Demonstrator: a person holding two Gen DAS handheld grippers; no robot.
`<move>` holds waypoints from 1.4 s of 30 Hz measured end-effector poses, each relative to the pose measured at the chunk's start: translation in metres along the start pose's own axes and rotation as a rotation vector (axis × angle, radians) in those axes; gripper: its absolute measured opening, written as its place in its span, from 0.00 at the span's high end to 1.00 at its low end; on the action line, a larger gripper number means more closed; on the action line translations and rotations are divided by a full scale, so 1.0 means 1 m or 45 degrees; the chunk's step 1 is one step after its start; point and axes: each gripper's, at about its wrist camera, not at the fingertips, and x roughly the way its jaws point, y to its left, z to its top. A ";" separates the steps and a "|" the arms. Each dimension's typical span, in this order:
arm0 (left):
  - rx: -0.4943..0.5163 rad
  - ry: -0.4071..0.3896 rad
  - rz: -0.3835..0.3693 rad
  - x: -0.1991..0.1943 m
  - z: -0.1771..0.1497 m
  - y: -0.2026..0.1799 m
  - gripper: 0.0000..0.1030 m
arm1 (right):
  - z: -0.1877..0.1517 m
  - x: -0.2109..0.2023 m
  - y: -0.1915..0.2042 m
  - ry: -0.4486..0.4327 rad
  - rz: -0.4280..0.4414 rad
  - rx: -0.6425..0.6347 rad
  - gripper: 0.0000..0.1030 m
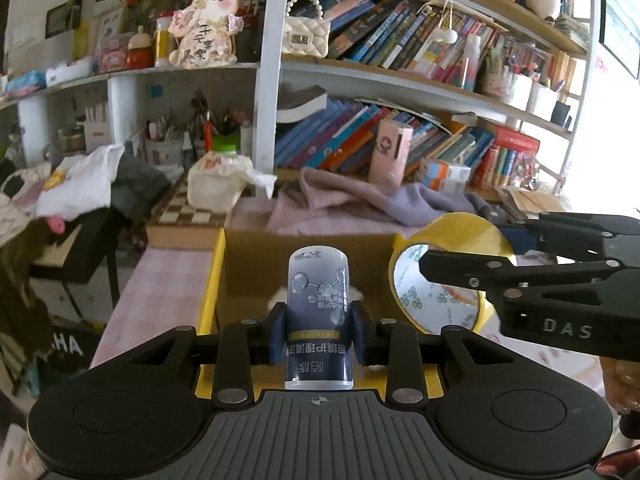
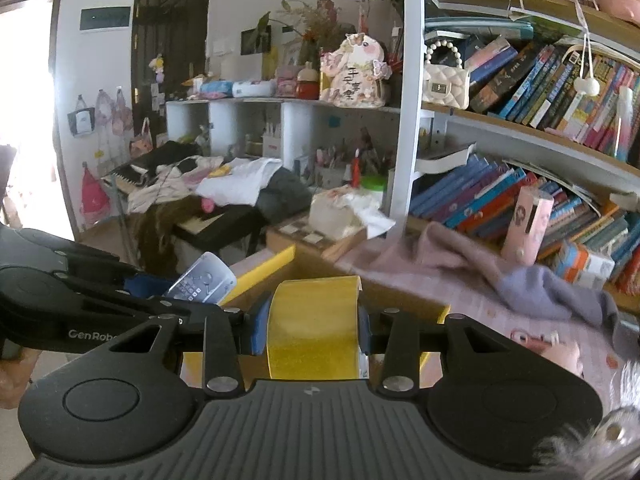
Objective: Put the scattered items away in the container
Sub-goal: 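Open both tools to drop the bottle and tape roll into the box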
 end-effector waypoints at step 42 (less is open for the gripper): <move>0.066 0.244 0.012 0.080 -0.017 -0.001 0.33 | -0.015 0.109 -0.043 0.314 0.081 0.122 0.36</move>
